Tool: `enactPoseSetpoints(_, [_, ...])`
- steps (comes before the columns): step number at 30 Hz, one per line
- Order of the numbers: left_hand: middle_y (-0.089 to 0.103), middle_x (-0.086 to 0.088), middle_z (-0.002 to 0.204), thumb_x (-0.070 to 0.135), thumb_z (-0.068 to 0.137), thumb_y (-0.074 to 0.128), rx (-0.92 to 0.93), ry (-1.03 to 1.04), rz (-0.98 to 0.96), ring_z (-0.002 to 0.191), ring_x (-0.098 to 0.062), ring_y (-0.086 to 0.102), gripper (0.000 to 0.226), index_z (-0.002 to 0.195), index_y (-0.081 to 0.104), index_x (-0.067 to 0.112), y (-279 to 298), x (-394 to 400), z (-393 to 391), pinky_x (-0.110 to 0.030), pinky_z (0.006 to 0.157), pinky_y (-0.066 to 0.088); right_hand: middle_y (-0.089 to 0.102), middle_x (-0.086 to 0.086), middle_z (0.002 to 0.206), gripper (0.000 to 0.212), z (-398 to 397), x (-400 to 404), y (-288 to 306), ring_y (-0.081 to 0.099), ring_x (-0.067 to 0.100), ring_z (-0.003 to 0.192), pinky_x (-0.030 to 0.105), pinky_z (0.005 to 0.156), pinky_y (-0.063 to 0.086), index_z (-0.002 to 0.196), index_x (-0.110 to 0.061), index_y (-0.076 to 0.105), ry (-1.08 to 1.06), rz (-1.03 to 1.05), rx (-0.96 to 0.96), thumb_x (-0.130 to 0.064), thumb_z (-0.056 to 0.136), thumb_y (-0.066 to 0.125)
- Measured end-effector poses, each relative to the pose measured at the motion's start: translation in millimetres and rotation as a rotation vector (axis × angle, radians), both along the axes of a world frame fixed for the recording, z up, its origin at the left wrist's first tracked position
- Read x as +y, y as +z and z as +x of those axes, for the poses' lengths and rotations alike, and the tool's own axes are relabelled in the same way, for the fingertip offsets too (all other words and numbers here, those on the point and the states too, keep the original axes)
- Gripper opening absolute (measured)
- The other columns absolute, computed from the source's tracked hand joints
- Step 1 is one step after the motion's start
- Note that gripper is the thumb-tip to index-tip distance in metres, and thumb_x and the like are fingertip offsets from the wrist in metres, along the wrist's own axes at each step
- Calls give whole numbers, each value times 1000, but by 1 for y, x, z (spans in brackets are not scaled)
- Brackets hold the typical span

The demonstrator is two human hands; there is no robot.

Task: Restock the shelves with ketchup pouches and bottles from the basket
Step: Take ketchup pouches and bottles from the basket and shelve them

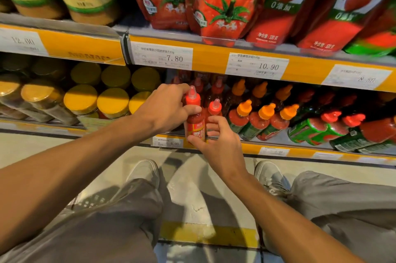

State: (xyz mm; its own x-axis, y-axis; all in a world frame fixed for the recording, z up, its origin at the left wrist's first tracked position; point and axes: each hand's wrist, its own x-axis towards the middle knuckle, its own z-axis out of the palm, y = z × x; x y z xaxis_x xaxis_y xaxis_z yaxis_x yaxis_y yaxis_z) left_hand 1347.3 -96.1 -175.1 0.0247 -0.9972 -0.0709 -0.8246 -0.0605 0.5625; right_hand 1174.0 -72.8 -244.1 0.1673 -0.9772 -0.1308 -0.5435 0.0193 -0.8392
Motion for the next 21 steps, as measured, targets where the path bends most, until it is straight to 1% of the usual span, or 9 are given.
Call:
enactPoseSetpoints(3, [72,-5,99,39,88,73,9,56,27,92,-27,64,21,97,67,21,-8,-7,2,-33,76,47,62,-9,105,53,-9,-2,-6,60,14,100,40,86,55,116,-21,57,13,-33,80,-40,76,86])
enactPoseSetpoints(6, [72,-10,100,38,88,74,-15,93,51,94,-32,64,22,93,67,18,-16,-15,2,-34,74,45,65,-5,110,48,-18,-7,-17,60,18,106,40,88,53,117,-17,59,45,-45,194,-39,81,83])
enactPoseSetpoints(8, [72,-11,104,37,89,73,-8,107,62,98,-34,64,26,101,69,14,-21,-19,1,-39,80,51,67,0,116,48,-24,-12,-24,60,21,110,39,88,51,120,-17,59,101,-37,298,-41,84,79])
enactPoseSetpoints(10, [72,-12,107,36,89,72,-5,112,76,102,-34,64,29,109,69,15,-26,-22,1,-44,87,53,66,3,122,49,-27,-18,-32,58,24,113,38,89,50,127,-19,57,185,-23,415,-42,87,74])
enactPoseSetpoints(12, [72,-13,110,34,90,72,-14,103,93,105,-34,64,31,114,68,14,-31,-25,0,-45,89,53,65,4,125,49,-29,-23,-38,58,25,115,38,90,50,131,-19,56,262,-4,494,-42,90,71])
enactPoseSetpoints(14, [71,-13,114,32,90,72,-22,87,112,109,-34,63,32,117,67,14,-37,-26,-1,-45,92,52,64,6,125,46,-30,-27,-42,57,26,115,38,90,51,131,-19,56,307,13,534,-41,93,68])
enactPoseSetpoints(17, [70,-13,116,32,91,71,-20,73,116,111,-34,62,34,119,65,14,-42,-27,-2,-45,93,51,65,4,120,36,-29,-29,-40,59,25,112,41,89,51,124,-18,60,254,-42,493,-39,95,64])
enactPoseSetpoints(19, [70,-12,116,33,91,72,-21,62,117,110,-33,62,35,119,64,14,-43,-28,-3,-45,93,51,68,2,108,27,-28,-28,-32,62,23,101,42,82,53,111,-16,63,135,-167,385,-36,94,66])
enactPoseSetpoints(21, [71,-11,115,32,89,73,-15,58,121,110,-32,63,37,120,64,14,-42,-28,-2,-45,93,51,67,-1,96,24,-26,-27,-18,63,19,88,44,73,55,104,-14,61,50,-317,253,-32,91,71])
